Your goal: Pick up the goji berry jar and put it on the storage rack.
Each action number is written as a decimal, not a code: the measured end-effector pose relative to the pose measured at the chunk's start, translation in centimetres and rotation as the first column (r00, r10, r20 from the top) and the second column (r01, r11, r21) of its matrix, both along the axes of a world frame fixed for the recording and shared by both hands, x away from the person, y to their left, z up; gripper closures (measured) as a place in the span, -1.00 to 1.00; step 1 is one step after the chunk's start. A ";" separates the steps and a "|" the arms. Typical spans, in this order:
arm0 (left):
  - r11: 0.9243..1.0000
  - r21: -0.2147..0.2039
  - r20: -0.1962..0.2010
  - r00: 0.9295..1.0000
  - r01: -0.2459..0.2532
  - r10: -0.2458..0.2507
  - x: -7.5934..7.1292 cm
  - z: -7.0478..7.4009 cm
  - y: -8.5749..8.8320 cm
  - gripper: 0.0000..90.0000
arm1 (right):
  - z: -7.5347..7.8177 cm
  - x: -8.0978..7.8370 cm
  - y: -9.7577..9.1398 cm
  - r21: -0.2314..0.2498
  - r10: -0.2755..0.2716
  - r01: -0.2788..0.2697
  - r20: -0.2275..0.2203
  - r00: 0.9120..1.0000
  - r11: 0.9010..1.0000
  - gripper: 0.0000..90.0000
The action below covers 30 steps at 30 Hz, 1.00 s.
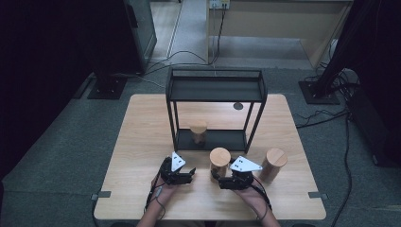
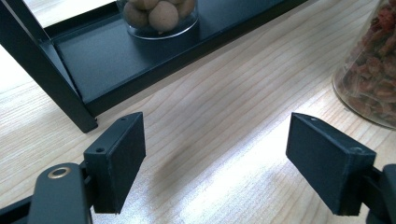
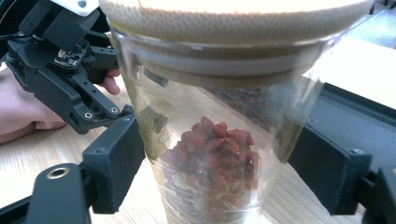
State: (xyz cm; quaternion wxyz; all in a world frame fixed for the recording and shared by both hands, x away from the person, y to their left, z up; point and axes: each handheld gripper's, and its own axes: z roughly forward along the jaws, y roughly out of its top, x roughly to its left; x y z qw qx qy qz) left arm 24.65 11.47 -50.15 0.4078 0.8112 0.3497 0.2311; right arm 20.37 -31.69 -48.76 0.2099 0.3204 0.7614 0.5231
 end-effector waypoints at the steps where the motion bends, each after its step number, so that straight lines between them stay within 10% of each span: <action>1: 1.000 0.000 0.000 1.000 0.000 0.000 0.0 0.0 0.0 -0.56 | 0.0 0.0 0.0 0.000 -0.001 0.001 -0.001 1.000 1.000 -0.54; 30: 1.000 0.006 0.003 1.000 -0.003 0.003 -0.1 0.0 -0.2 -0.56 | 1.4 0.1 1.3 -0.027 -0.026 0.026 0.000 1.000 0.999 -0.45</action>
